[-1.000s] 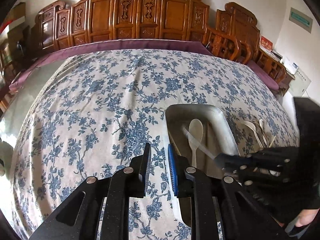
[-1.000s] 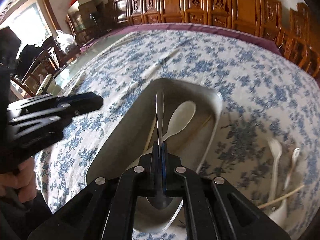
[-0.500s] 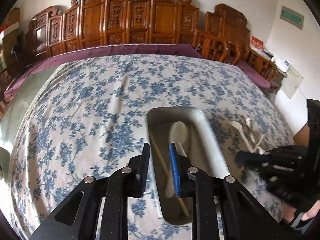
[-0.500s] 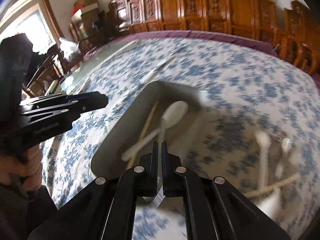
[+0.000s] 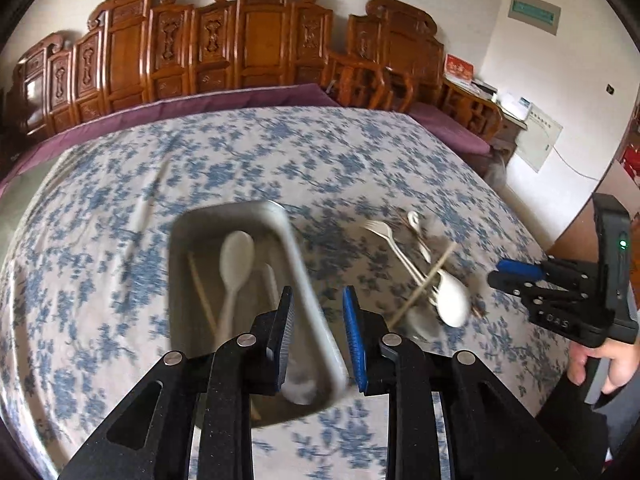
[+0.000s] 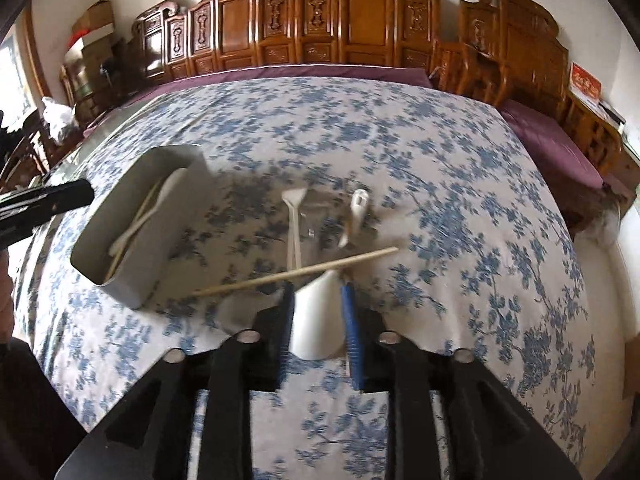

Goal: Organize utensils
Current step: 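Grasp a wooden chopstick with the left tool while the right tool grasps a slotted metal spoon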

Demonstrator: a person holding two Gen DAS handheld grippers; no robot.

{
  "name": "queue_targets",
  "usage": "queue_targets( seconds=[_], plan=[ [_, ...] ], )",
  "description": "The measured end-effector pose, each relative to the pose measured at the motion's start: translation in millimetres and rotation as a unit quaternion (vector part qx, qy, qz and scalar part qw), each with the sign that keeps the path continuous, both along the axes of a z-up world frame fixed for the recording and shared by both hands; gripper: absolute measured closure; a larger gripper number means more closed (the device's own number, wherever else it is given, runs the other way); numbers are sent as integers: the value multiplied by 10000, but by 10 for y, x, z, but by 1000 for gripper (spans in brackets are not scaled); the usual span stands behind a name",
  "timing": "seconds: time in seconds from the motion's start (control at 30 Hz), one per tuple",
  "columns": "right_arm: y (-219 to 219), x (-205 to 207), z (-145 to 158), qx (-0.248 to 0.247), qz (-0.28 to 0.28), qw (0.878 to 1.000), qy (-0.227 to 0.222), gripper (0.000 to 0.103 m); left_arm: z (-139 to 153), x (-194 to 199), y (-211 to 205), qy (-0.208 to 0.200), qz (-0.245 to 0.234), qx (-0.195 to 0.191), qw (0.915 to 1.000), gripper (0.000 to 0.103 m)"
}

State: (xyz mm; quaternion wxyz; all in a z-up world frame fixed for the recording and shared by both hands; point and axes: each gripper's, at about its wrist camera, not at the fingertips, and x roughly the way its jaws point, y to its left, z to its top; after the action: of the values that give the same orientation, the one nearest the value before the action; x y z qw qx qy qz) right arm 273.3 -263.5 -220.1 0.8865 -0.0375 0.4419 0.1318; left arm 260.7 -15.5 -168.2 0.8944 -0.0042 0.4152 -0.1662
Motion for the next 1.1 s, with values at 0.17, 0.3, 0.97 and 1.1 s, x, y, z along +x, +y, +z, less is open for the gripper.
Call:
queue_targets(
  seconds=[0.17, 0.3, 0.97, 1.1],
  plan=[
    [-120, 73, -162, 30, -17, 10000, -15, 66, -93, -3, -324, 146, -236, -14, 9996, 80],
    [-221, 123, -261, 118, -34, 9999, -2, 66, -234, 51, -590, 324, -424, 105, 9985, 80],
    [-413, 179, -344, 543, 29, 9985, 46, 66, -927, 449, -1235, 946, -842, 859, 9882, 80],
    [-386, 194, -353, 562, 9, 9984, 56, 66, -957, 462, -1226, 930, -854, 806, 9887, 80]
  ],
)
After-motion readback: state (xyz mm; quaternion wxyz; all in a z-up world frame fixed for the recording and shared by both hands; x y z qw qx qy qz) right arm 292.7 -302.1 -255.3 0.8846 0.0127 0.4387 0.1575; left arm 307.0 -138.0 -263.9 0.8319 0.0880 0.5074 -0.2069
